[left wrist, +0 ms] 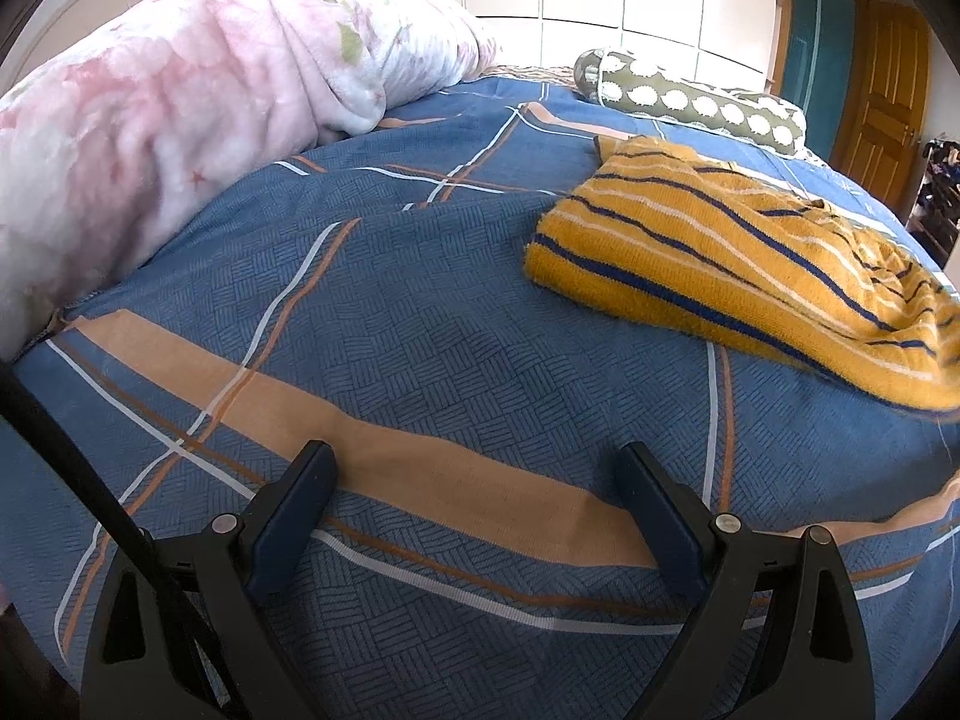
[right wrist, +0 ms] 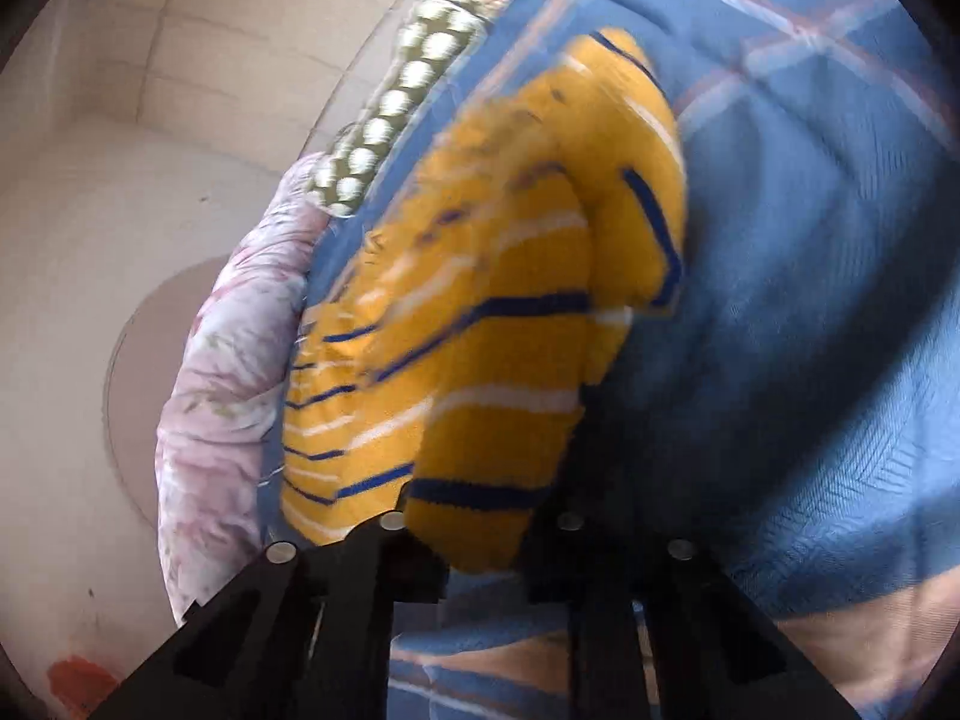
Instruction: Fold small clothes
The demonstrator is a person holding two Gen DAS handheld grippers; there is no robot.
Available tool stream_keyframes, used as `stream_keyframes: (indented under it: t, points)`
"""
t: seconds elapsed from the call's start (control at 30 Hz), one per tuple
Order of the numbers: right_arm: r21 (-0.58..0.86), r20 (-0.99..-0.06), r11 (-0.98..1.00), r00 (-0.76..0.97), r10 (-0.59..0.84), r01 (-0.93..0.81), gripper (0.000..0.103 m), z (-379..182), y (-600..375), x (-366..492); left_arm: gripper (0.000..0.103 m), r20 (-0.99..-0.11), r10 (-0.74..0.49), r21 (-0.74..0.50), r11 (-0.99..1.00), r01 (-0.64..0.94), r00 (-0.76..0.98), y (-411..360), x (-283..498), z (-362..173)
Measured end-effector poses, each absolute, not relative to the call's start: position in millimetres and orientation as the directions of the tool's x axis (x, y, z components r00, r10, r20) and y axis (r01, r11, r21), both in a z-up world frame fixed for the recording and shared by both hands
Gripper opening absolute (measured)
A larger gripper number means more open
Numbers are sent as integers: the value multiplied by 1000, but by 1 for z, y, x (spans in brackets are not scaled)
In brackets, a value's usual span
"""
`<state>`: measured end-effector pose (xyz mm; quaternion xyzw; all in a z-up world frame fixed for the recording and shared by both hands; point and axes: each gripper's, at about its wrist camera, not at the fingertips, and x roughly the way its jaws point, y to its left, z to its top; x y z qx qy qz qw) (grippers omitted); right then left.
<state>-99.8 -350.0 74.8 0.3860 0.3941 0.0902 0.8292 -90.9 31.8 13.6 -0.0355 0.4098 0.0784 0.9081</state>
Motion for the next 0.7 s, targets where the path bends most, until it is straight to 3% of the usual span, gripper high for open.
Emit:
stream_keyframes:
  t: [0.13,0.33,0.43,0.5,0.7]
  points:
    - [681,-580,724,683,444,107,12,107,-365,-130,94,-751,118,5,985,-173,649,31,-89,13]
    - [667,-645,712,648,404,221,12,68,-390,-170,94,-750,114,1,985,-171,651,33,-89,14]
    - [666,-658,706,637,402,242,19,56,-396,-170,94,-749,114,3,986,-169,653,33,-91,14]
    - [638,-667,732,647,369,240,32,66,-391,-175,94,-746,113,2,986,-167,657,33,-93,14]
    - [517,-714,816,656,244,260,35,83,-398,-201,94,-743,111,-2,986,-168,660,32,-94,14]
